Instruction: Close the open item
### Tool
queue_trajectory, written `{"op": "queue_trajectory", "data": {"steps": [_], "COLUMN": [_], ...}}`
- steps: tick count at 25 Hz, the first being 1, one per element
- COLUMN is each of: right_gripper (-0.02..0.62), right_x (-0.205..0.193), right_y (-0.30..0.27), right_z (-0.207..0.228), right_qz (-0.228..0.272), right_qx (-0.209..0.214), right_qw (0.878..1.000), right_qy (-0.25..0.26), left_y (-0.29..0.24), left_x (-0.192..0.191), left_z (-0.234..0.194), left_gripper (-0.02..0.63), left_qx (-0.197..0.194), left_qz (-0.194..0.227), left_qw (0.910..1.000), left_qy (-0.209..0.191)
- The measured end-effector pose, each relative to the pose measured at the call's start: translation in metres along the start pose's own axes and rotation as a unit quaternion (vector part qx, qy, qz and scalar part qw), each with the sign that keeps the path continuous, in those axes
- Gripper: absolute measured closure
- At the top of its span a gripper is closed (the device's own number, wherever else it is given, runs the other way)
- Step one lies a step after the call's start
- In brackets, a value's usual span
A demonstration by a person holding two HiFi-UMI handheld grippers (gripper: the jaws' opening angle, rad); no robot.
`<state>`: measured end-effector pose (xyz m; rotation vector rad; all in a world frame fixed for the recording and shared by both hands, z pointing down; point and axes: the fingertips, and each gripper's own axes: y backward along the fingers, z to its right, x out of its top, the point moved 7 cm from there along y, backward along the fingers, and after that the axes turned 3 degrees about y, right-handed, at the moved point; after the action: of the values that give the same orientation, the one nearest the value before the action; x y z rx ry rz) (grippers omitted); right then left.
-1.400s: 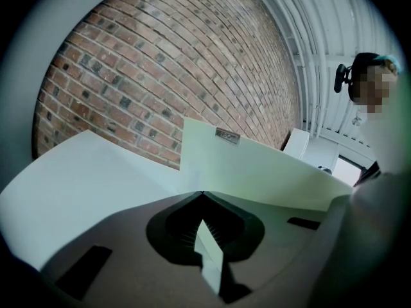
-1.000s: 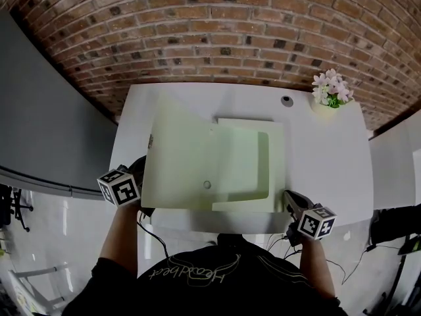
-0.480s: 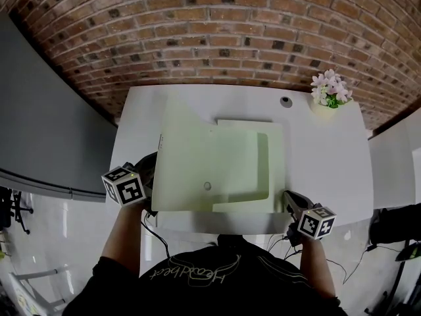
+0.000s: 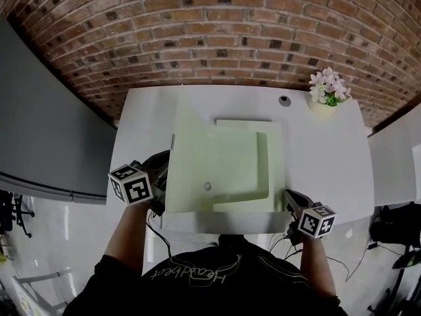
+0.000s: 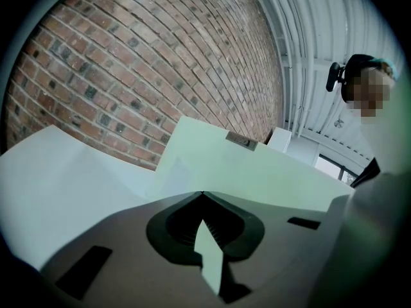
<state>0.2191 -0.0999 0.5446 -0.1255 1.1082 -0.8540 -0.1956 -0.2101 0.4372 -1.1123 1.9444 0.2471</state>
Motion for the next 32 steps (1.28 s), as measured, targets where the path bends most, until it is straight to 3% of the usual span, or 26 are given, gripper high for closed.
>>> {"op": "queue_trajectory", "data": {"steps": [22,32], "right_gripper": [0.592,0.592], "right_x": [0.0,-0.002], "right_y": [0.0,0.0], "right_z": [0.0,0.001], "right_qz": [0.001,0.008], "right_qx": [0.009,0.02], "right_qw": [1.0,1.0], "right_qy": [-0.001,-0.008], "left_y": [-0.038,-0.059], "left_x": [-0.022,-0.037], "left_z": [0.022,0.026], "left_gripper": [0.604,0.604], "left_qx": [-0.019,-0.032], "left_qz": [-0.056,-0.072], "left_qw": [0.998,0.9969], "left_qy": [-0.021,-0.007]}}
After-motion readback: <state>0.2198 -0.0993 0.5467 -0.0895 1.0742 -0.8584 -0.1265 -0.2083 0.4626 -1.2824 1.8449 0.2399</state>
